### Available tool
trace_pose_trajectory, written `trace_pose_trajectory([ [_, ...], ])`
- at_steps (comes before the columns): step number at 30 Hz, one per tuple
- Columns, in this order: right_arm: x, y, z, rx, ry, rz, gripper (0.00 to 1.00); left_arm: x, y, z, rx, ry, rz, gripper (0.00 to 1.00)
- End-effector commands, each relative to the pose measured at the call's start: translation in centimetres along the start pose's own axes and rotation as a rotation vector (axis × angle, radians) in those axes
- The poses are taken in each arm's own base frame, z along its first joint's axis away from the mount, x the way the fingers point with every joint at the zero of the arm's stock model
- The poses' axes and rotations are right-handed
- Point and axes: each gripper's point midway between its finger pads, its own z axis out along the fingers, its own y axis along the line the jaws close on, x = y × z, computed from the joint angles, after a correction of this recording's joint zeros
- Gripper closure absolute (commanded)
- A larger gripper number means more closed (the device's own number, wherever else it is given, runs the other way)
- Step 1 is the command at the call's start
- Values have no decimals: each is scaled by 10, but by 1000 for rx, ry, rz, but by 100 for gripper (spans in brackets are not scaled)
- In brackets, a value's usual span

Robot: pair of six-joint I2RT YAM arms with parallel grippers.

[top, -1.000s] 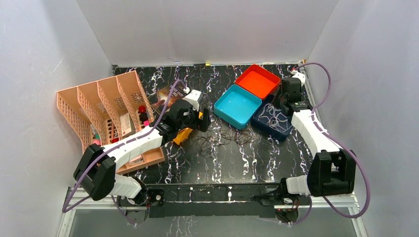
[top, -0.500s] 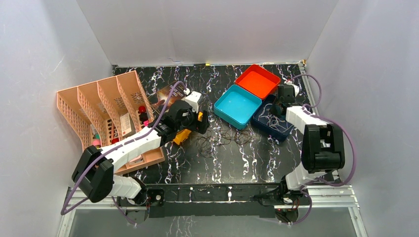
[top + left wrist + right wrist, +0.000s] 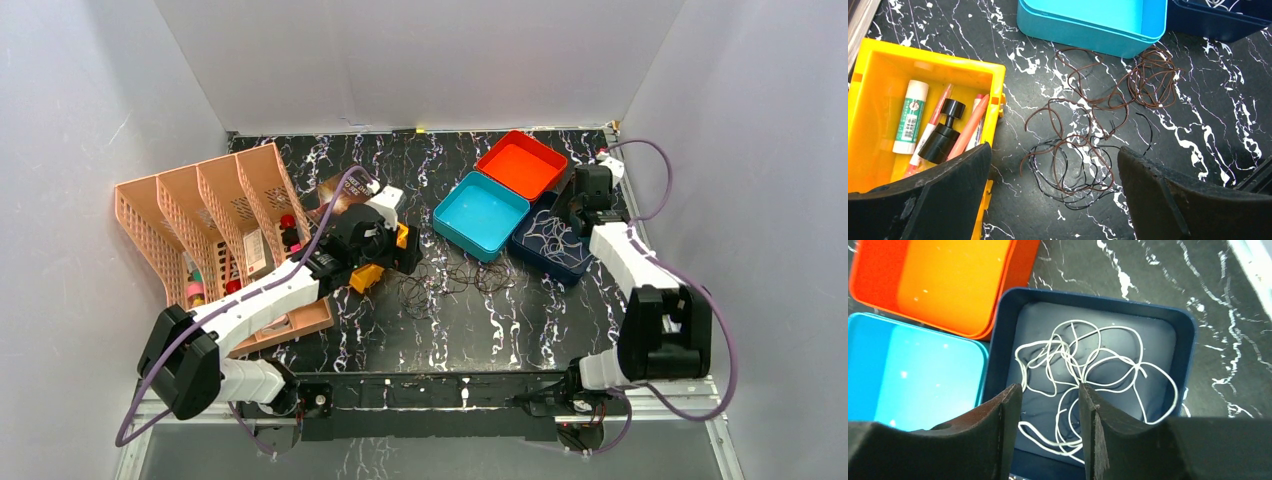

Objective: Untangle the cables

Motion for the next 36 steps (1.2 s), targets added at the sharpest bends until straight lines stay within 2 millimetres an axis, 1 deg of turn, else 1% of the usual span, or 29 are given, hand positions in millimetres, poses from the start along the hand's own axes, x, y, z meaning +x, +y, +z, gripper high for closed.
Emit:
trace_pose_trajectory([
  [1, -22, -9, -30, 20, -95, 26, 45, -6, -2, -13, 4, -10, -31, 3],
  [4, -26, -8, -46, -14, -124, 32, 44, -6, -4, -16, 12, -5, -45, 2],
  [6, -32, 0, -60, -74, -150, 23, 44, -8, -4, -18, 8, -9, -60, 5],
  [8, -35, 12, -73, -156, -166, 18, 44, -11, -10, -22, 20, -28, -84, 8],
  [10, -34, 25, -87, -250, -160, 4, 44, -14, -22, -26, 25, -50, -72, 8],
  [12, -30, 34, -98, -316, -146, -7, 44, -12, -38, -25, 27, -54, -22, 8],
  [15, -22, 46, -113, -409, -118, -20, 44, 0, -59, -17, 41, -16, 5, 8],
  [18, -11, 50, -125, -460, -85, -20, 44, 12, -74, -7, 45, 21, -13, 13],
  [21, 2, 50, -134, -495, -60, -19, 44, 18, -83, 4, 8, 33, -27, 15],
  [22, 7, 50, -135, -503, -50, -17, 44, 21, -85, 8, -3, 42, -26, 16],
  [25, 23, 46, -136, -516, -23, -9, 44, 20, -91, 23, -28, 60, -25, 18],
  [28, 36, 45, -137, -530, 5, -2, 45, 24, -91, 39, -61, 88, -13, 20],
  [30, 42, 44, -138, -534, 16, 7, 45, 25, -92, 48, -77, 103, 2, 21],
  [33, 46, 41, -139, -530, 14, 15, 45, 27, -89, 60, -112, 129, 34, 27],
  [36, 47, 38, -139, -523, 9, 14, 45, 31, -85, 66, -144, 149, 63, 34],
])
